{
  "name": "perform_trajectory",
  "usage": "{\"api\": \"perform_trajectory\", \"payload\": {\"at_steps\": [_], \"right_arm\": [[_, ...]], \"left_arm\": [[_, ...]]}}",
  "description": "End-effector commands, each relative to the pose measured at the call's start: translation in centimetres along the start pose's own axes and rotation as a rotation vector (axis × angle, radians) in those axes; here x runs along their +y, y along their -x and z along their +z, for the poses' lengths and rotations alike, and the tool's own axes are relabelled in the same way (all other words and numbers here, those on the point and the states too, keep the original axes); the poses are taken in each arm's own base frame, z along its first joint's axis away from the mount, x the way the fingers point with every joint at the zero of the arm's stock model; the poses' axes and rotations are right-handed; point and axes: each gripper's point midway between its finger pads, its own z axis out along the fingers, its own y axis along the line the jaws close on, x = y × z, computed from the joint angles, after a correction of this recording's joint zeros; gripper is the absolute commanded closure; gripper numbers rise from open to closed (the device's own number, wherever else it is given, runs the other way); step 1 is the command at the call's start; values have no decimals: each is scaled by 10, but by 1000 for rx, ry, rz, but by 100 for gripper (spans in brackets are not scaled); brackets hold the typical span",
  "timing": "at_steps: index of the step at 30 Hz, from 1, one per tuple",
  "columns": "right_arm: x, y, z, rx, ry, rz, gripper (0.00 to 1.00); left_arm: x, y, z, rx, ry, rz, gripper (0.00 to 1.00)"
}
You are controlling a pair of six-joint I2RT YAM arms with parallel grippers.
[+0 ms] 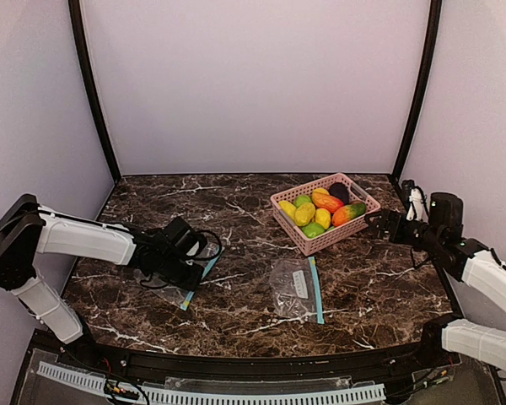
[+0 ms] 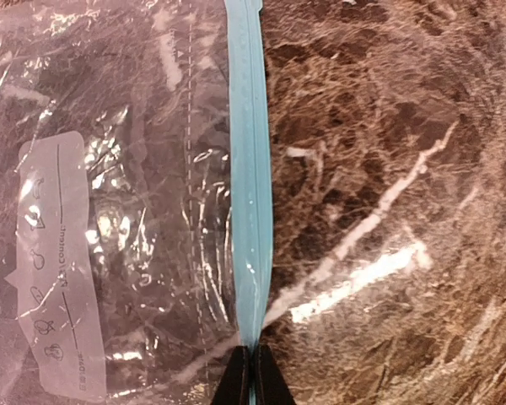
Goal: Place the food in the zip-top bag and seal the zipper
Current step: Pick up the zipper food storage bag at the center of the board.
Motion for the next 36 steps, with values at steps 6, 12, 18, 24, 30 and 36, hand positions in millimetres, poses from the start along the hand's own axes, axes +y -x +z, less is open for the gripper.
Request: {"api": "perform_trajectory", "payload": {"at_steps": [6, 12, 18, 24, 30, 36], "right_arm": [[29, 23, -13, -53, 114, 21, 1], [70, 39, -24, -104, 301, 74, 2], [117, 37, -21, -70, 421, 73, 3], [175, 23, -12, -9, 553, 50, 4], [231, -11, 9, 101, 649, 20, 7], [260, -36, 35, 194, 676, 57, 14]], "left_arm": [[-31, 34, -56, -163, -209, -43, 99], [-66, 60, -92, -289, -435, -40, 99], [-99, 79, -129, -386, -654, -26, 99], [-114, 87, -148, -432, -792, -49, 99], [-122, 88, -151, -440, -877, -81, 99], [-122, 85, -152, -438, -885, -75, 99]]}}
